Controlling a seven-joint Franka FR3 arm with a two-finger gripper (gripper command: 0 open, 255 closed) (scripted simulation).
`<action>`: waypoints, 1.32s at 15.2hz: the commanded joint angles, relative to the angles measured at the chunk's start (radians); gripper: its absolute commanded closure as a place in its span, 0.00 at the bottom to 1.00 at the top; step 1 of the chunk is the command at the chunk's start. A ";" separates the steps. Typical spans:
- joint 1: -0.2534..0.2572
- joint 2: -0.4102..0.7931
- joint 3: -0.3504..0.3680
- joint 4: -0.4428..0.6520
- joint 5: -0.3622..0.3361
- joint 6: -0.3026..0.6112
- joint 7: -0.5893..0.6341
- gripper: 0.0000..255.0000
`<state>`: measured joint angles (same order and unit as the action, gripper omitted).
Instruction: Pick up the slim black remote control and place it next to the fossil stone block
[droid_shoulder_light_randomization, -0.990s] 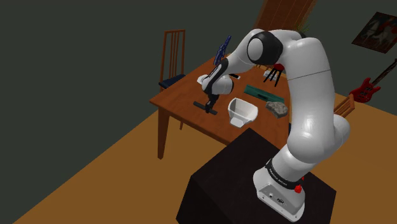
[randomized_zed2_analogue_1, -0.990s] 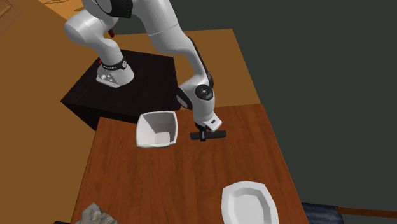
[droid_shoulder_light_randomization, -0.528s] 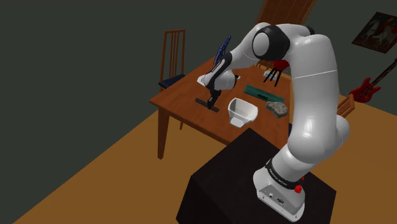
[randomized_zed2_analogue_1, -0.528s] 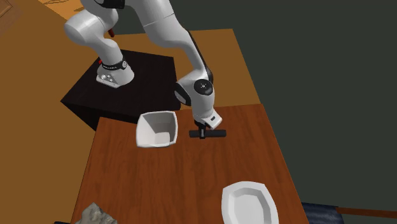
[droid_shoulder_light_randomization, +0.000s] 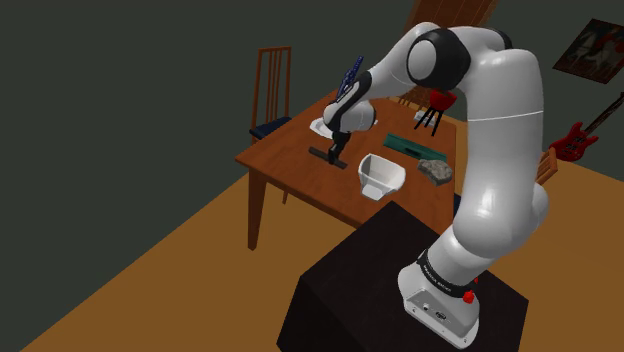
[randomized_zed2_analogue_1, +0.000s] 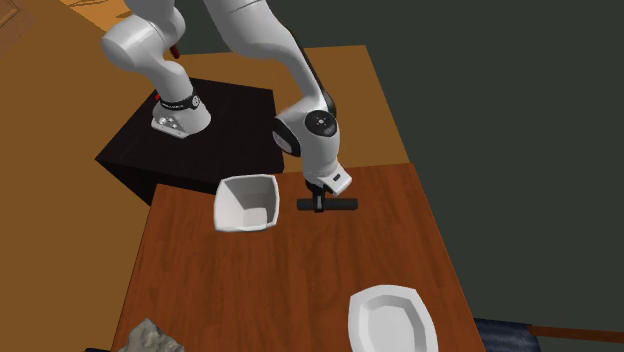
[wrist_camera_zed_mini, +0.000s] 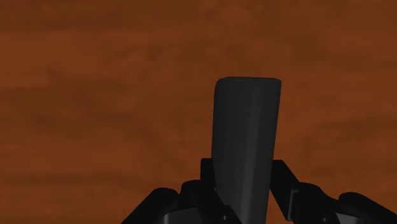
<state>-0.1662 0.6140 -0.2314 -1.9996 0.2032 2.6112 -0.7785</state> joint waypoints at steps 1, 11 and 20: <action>0.007 -0.027 -0.008 -0.009 -0.008 -0.018 0.006 1.00; 0.032 -0.137 -0.041 -0.025 -0.046 -0.111 0.029 1.00; -0.133 -0.154 -0.071 -0.061 -0.019 -0.092 -0.189 1.00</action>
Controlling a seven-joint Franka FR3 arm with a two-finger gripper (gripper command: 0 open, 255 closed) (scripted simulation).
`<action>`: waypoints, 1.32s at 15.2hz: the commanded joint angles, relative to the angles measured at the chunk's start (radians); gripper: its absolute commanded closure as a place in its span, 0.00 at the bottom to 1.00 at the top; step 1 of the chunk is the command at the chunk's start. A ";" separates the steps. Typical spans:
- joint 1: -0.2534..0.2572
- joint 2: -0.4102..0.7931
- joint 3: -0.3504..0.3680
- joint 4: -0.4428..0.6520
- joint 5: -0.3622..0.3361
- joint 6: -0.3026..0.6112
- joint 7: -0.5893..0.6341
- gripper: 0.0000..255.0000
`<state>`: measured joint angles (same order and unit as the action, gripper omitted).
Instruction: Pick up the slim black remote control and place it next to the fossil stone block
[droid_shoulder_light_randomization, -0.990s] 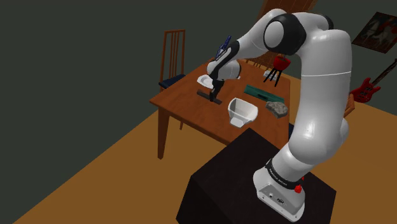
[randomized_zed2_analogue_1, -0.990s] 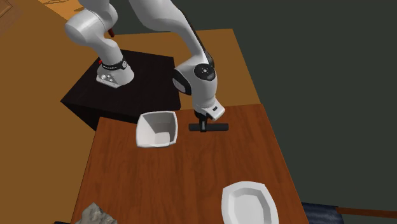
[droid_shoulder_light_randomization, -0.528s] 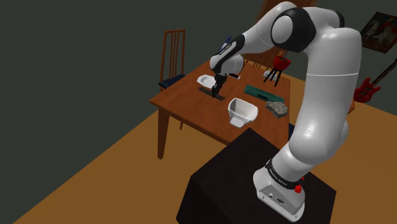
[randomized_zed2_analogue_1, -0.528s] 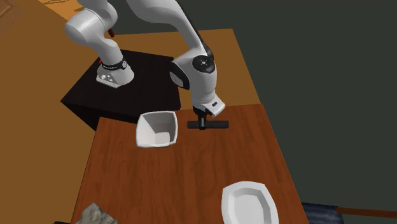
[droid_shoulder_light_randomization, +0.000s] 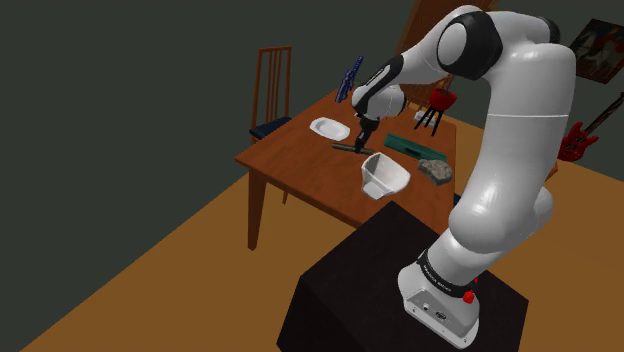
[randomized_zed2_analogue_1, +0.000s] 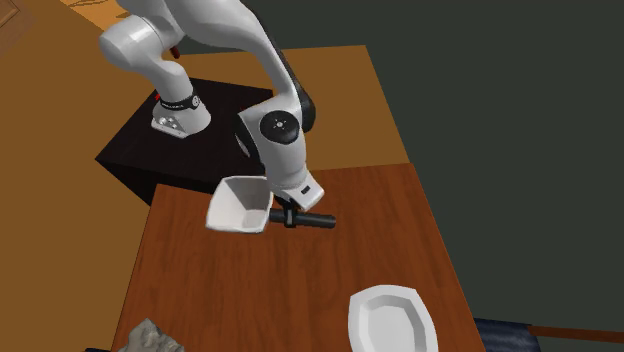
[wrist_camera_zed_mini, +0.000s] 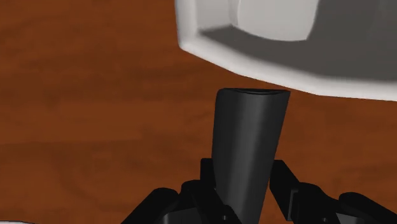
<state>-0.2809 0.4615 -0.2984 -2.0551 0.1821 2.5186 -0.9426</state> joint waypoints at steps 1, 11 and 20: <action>-0.038 0.000 -0.007 -0.004 0.006 0.000 -0.049 1.00; -0.240 0.052 -0.027 0.078 0.047 -0.033 -0.291 1.00; -0.428 0.157 -0.033 0.254 0.084 -0.109 -0.482 1.00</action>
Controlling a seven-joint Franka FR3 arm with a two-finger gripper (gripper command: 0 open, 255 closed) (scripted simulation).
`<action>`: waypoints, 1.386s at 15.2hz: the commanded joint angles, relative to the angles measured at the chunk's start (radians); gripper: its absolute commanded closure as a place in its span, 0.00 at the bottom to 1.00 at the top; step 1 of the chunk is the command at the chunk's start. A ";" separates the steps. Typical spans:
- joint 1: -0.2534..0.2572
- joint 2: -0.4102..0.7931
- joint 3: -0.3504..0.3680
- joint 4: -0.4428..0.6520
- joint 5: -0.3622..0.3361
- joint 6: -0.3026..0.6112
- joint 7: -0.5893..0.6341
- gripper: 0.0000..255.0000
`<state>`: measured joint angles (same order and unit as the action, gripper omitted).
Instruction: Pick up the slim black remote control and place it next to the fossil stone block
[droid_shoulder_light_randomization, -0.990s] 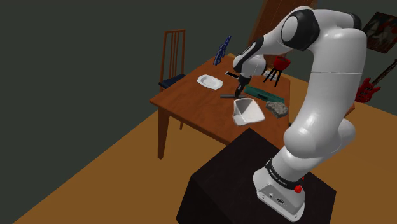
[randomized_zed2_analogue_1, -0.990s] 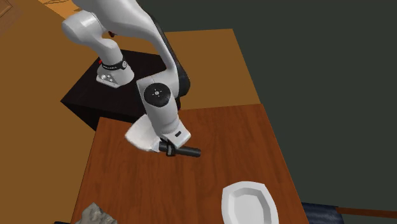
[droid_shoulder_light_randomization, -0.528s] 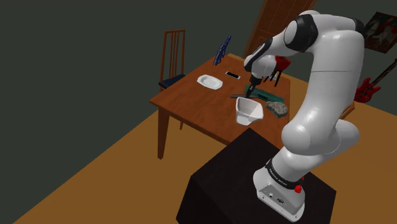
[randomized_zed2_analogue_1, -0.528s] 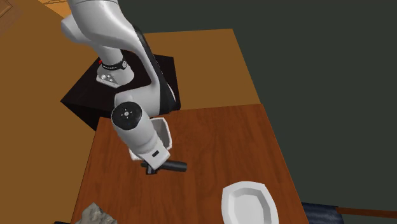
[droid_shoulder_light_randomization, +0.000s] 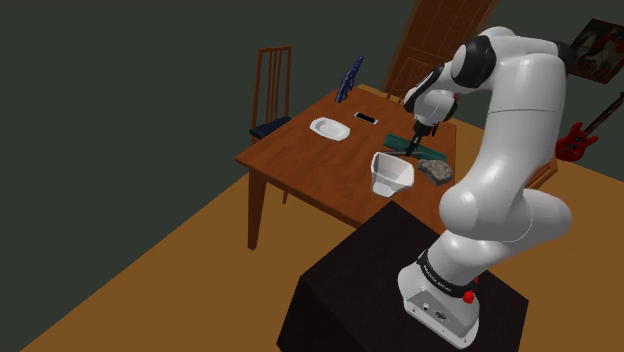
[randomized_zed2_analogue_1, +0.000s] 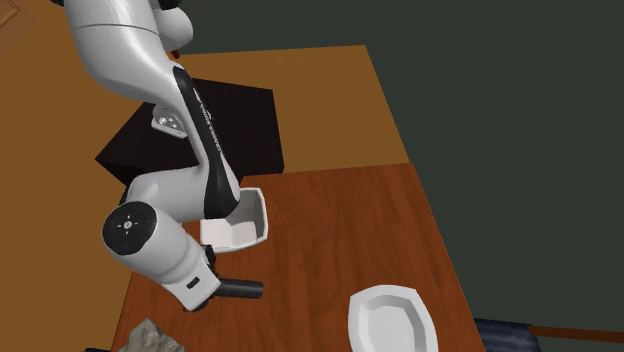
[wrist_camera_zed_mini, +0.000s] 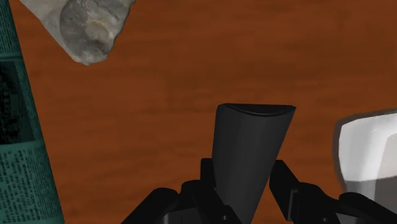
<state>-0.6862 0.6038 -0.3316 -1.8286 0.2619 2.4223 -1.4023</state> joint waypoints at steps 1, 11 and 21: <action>-0.044 0.030 0.000 0.054 0.008 -0.025 -0.041 1.00; -0.100 0.136 0.025 0.116 0.040 0.018 -0.088 1.00; -0.124 0.242 0.056 0.151 0.068 0.090 -0.104 1.00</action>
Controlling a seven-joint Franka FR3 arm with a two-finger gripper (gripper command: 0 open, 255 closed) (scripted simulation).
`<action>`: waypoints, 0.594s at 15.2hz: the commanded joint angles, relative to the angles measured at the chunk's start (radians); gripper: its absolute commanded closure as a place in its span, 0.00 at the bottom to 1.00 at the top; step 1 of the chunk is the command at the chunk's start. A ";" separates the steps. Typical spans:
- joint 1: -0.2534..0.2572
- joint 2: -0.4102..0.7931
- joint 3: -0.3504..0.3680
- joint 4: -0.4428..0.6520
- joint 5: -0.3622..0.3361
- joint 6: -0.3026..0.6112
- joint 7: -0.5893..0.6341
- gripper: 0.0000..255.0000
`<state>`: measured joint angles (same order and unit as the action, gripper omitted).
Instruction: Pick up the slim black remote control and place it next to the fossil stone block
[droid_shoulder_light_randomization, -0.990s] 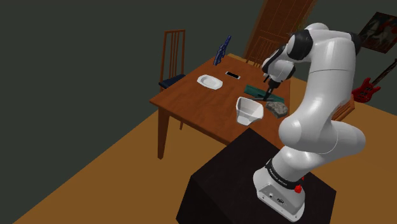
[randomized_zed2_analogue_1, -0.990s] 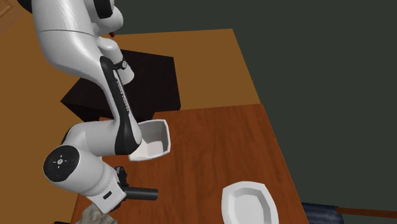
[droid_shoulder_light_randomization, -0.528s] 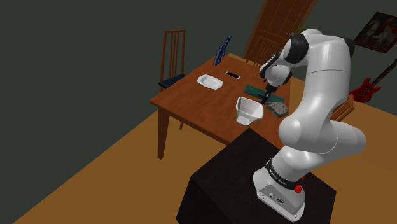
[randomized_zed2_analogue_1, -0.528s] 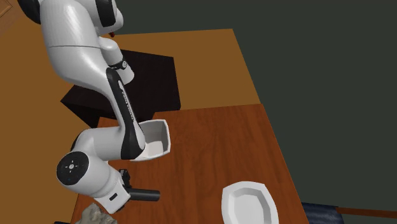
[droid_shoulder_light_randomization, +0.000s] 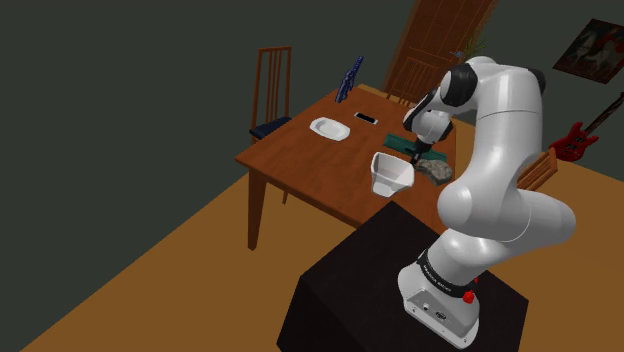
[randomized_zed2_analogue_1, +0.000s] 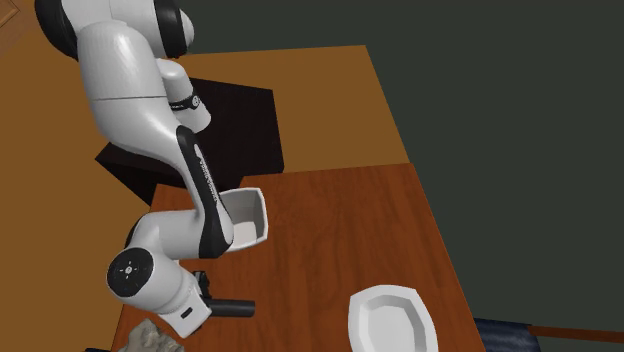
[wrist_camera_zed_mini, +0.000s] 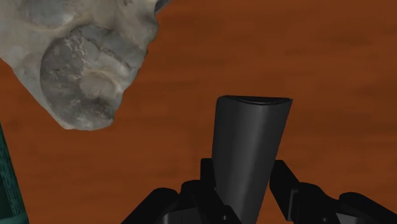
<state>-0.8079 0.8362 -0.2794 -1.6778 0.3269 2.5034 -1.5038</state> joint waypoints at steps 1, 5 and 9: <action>-0.004 0.021 0.007 0.005 0.006 0.015 -0.004 1.00; -0.014 0.067 0.020 0.027 0.015 0.040 -0.009 1.00; -0.017 0.085 0.024 0.036 0.018 0.049 -0.010 1.00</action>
<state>-0.8263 0.9185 -0.2567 -1.6414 0.3445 2.5513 -1.5141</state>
